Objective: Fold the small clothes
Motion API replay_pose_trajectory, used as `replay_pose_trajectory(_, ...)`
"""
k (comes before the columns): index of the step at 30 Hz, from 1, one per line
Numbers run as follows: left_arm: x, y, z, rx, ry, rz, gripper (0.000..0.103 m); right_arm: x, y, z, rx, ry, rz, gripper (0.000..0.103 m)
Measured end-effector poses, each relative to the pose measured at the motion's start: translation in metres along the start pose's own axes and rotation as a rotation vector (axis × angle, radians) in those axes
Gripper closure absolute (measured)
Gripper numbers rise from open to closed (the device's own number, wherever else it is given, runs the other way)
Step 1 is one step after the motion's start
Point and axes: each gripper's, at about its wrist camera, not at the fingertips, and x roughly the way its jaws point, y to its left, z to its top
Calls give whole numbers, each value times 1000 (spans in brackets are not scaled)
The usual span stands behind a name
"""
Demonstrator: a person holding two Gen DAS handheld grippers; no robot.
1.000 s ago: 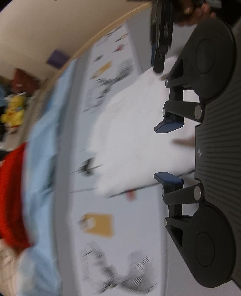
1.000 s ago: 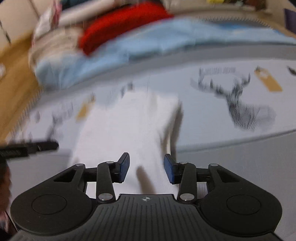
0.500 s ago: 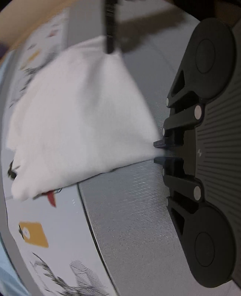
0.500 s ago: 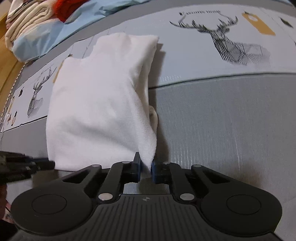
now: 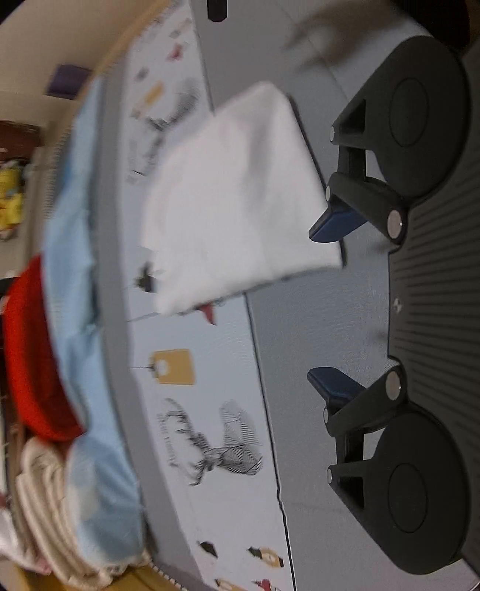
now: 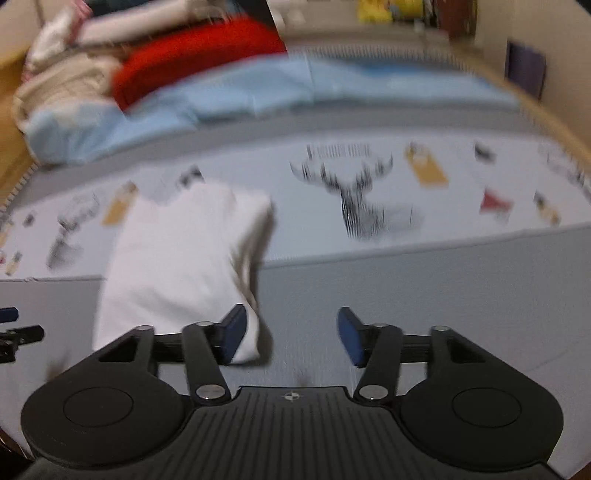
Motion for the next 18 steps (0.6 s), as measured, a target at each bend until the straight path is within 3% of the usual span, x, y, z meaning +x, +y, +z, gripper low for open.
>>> replay_pose_trajectory(3,-35,-16,-14,-48,-74,-21,20,-38,8,-8,-40,-96,37,28)
replay_pose_trajectory(7,-68,-47,-40,-122,-137,32,17,-64,23,-40,-96,-182,60,21)
replay_pose_trajectory(11,-58,-73,-62,-146,-77,61,17,-59,34,-59,-75,-127,61,21)
replay_pose_trajectory(18,-29,-73,-54,-143,-34,53,17,-43,50,-60,-105,-97,37,20)
